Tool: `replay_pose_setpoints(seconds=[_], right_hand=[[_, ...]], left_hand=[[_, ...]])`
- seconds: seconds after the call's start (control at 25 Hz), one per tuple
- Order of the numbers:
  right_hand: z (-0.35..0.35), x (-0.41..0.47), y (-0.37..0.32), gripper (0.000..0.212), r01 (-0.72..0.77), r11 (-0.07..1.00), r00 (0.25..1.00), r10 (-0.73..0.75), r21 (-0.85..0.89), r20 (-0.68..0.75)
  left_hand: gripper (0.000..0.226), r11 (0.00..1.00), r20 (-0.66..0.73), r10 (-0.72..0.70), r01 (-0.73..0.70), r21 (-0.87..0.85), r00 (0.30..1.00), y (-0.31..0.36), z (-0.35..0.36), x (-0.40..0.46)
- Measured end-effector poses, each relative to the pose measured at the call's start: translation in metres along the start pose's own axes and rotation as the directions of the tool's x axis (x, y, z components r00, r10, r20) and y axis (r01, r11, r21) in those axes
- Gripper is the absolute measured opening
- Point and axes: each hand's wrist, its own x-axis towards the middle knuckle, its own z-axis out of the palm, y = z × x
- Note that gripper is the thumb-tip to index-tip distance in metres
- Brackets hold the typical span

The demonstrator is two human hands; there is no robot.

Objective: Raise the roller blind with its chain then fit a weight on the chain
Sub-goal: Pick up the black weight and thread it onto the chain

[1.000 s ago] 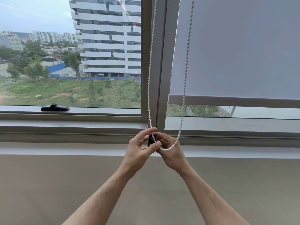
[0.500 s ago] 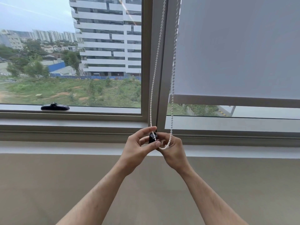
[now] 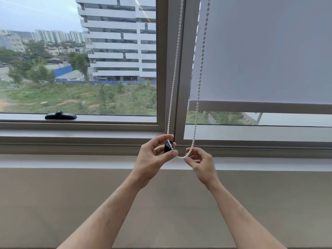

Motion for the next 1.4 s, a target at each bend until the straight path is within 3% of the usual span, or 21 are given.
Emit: replay_pose_setpoints(seconds=[0.12,0.24,0.48,0.68,0.92,1.12,1.4], right_hand=[[-0.011,0.009,0.033,0.016,-0.165,0.974,0.978,0.141,-0.154,-0.155],[-0.018,0.019,0.06,0.027,-0.267,0.919,0.951,0.203,-0.289,-0.233],[-0.007,0.048,0.084,0.051,-0.251,0.81,0.965,0.255,-0.53,-0.067],[0.0,0.065,0.096,0.016,-0.123,0.689,0.968,0.241,-0.714,0.066],[0.001,0.066,0.095,0.019,-0.075,0.767,0.996,0.091,-0.637,-0.007],[0.008,0.062,0.063,0.014,-0.071,0.92,0.997,0.061,-0.385,-0.039],[0.005,0.053,-0.01,0.019,0.003,1.0,0.998,-0.002,-0.019,0.055]], left_hand=[[0.042,1.0,-0.003,-0.011,0.011,0.005,1.0,-0.001,0.0,0.0],[0.042,1.0,-0.017,-0.021,0.021,0.008,1.0,-0.003,-0.003,0.0],[0.04,0.999,0.011,-0.027,0.027,0.033,1.0,-0.002,-0.006,0.001],[0.041,0.999,0.016,-0.024,0.023,0.045,1.0,-0.002,-0.005,0.0],[0.04,0.997,0.019,-0.05,0.049,0.057,0.999,-0.004,-0.004,0.002],[0.044,0.999,0.022,-0.05,0.049,0.024,0.999,-0.008,-0.002,0.008],[0.044,0.998,0.026,-0.063,0.064,-0.009,0.998,-0.008,0.0,0.013]])
